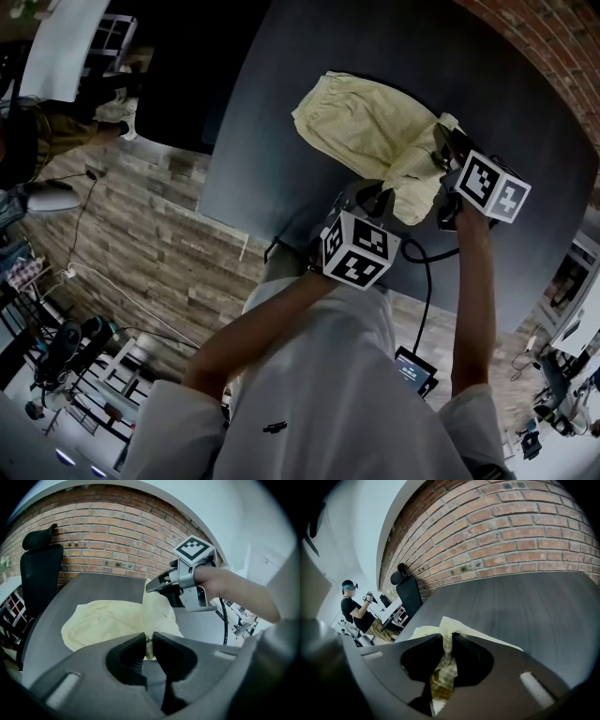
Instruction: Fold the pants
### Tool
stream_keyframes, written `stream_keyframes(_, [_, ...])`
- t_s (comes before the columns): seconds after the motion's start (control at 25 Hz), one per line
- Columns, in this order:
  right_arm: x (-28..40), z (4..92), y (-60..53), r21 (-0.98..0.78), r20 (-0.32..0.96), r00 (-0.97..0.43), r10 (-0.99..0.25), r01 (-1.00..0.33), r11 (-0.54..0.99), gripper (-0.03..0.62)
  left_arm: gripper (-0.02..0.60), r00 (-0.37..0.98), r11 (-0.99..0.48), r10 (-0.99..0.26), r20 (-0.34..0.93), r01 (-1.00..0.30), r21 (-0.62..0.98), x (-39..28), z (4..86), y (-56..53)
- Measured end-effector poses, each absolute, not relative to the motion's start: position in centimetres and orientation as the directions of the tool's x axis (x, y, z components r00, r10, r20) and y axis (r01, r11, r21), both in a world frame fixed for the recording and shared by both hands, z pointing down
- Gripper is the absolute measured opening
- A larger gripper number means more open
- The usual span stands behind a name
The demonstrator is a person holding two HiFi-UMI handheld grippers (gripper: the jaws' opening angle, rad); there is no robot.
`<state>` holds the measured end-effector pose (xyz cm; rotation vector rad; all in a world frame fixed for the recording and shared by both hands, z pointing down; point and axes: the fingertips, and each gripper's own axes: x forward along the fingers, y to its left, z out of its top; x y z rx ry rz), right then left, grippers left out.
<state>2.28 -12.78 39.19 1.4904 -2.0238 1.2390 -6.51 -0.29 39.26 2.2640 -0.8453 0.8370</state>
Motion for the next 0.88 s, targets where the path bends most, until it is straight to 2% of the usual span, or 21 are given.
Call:
stream_keyframes(0.16, [1.3,39.2,-13.3,-0.441,0.702,-0.39,-0.596,-0.895,0.067,0.088,0.041,0.576,-0.641,-0.343,0.742,-0.721,0.263,-7.3,40.5,-1.1])
stream_keyframes(0.24, [0.8,39.3,-13.4,-0.433,0.705,-0.386,-0.595,-0.899,0.071,0.129,0.041,0.563,-0.638,-0.338,0.754,-0.726,0.257,-7.9,41.2,-1.4])
stream_keyframes(0.64, [2.0,40.4,-12.7,-0.422,0.734,-0.362,-0.575,-0.906,0.031,0.14,0.069,0.395,-0.636,-0.331,0.857,-0.764,0.106,-10.7,46.4,-2.0])
stream_keyframes(0.76, [2.5,40.9,-12.2,-0.412,0.749,-0.354,-0.56,-0.911,0.025,0.138,0.091,0.353,-0.623,-0.326,0.877,-0.778,0.081,-11.5,48.0,-2.3])
stream_keyframes(0.88, [3.2,41.3,-11.6,-0.41,0.757,-0.351,-0.551,-0.912,0.017,0.139,0.15,0.322,-0.605,-0.328,0.888,-0.794,0.065,-12.3,48.9,-2.4])
